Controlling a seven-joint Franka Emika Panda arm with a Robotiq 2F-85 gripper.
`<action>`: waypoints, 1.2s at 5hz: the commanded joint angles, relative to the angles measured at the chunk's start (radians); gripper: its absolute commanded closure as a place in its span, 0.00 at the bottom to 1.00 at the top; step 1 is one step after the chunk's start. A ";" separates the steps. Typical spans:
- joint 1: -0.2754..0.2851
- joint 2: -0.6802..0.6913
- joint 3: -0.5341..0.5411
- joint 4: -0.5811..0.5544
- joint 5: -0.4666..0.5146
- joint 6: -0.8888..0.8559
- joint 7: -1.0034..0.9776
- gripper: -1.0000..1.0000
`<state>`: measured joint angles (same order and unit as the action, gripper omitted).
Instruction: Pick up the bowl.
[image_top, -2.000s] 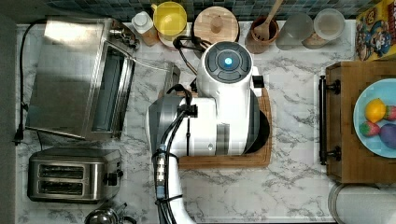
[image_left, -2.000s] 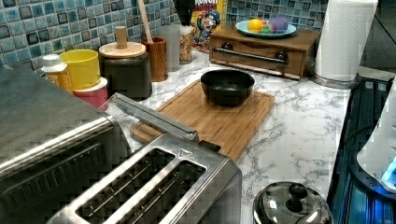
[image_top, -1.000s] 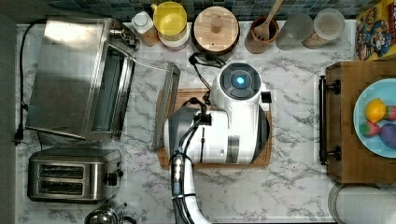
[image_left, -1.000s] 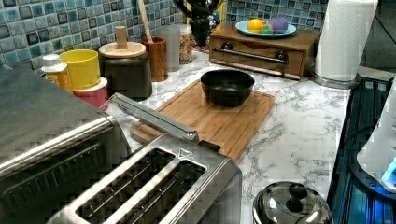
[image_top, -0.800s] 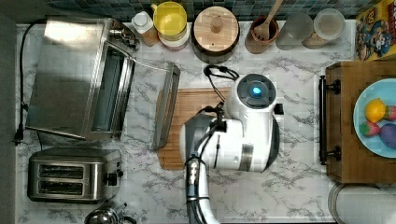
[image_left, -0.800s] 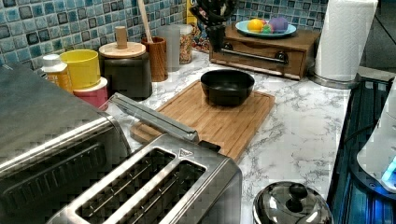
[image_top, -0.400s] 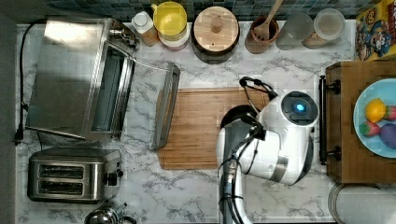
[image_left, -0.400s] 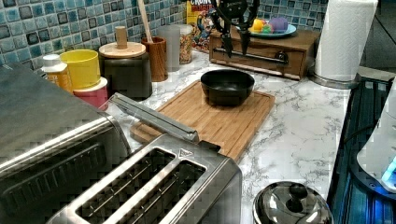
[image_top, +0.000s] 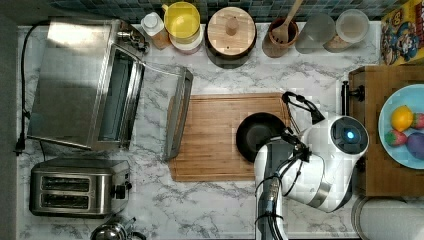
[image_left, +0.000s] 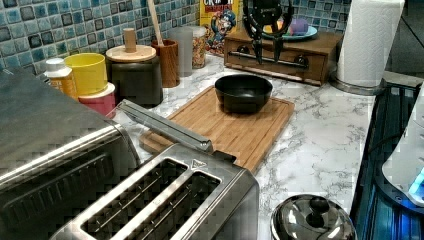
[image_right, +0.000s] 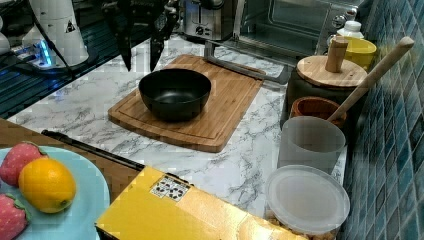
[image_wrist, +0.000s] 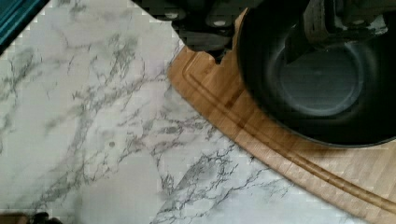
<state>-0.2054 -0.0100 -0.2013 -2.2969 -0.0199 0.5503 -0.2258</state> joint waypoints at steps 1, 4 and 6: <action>-0.004 -0.088 -0.021 -0.203 0.083 0.239 -0.214 0.50; -0.011 -0.084 -0.025 -0.256 0.129 0.340 -0.235 0.50; 0.004 -0.038 0.000 -0.259 0.162 0.398 -0.270 0.50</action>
<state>-0.2216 -0.0366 -0.2186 -2.5410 0.1315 0.9541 -0.4321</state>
